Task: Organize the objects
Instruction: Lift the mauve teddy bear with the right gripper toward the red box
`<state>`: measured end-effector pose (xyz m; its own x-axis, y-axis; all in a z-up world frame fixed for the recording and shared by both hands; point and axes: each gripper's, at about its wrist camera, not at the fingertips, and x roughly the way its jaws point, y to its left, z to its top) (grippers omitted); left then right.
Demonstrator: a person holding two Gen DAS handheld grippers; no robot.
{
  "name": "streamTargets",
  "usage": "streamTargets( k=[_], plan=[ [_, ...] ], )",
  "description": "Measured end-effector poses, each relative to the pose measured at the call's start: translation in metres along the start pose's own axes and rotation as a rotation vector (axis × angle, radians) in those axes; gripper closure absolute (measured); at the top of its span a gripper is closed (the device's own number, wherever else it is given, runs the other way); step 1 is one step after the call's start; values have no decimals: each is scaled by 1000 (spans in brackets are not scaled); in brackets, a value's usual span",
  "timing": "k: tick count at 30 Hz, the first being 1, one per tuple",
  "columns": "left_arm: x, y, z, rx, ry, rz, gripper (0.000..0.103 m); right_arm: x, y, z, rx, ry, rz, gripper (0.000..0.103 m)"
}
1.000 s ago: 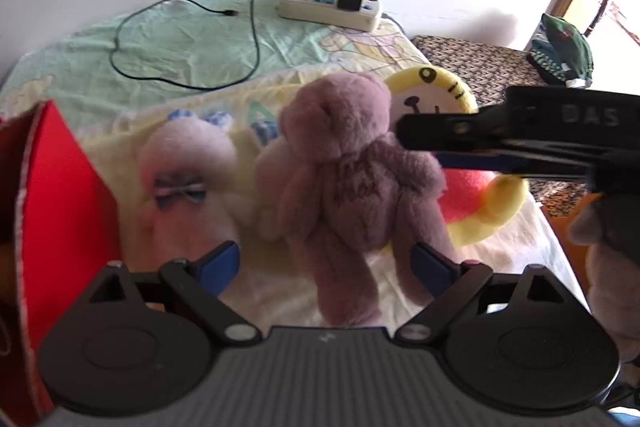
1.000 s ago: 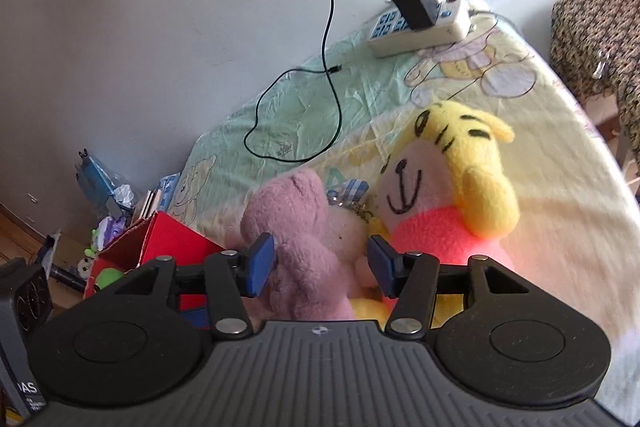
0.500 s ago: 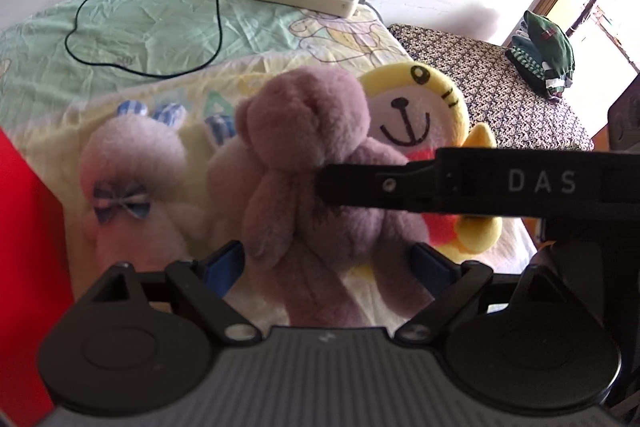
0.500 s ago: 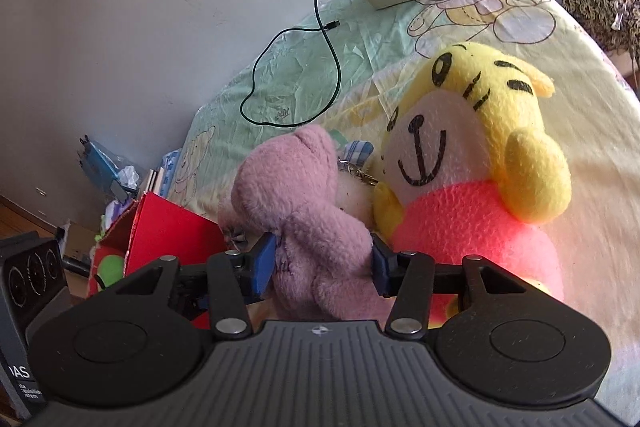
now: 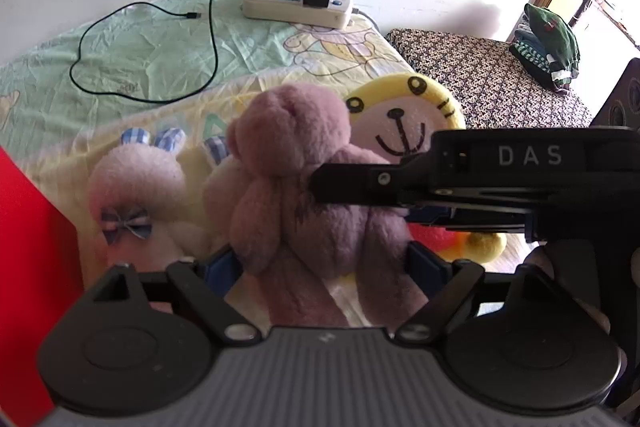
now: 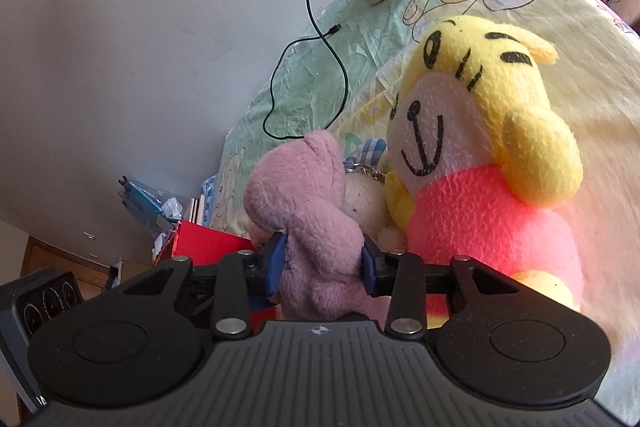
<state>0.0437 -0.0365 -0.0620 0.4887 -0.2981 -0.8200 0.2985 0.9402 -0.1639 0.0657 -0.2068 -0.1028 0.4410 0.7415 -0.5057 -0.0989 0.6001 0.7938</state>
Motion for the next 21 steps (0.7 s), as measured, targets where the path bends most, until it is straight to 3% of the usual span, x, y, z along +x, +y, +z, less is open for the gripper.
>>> streamTargets(
  k=[10, 21],
  plan=[
    [-32, -7, -2, -4, -63, 0, 22, -17, 9, -3, 1, -43, 62, 70],
    [-88, -17, -5, 23, -213, 33, 23, -43, 43, -9, -50, -120, 157, 70]
  ],
)
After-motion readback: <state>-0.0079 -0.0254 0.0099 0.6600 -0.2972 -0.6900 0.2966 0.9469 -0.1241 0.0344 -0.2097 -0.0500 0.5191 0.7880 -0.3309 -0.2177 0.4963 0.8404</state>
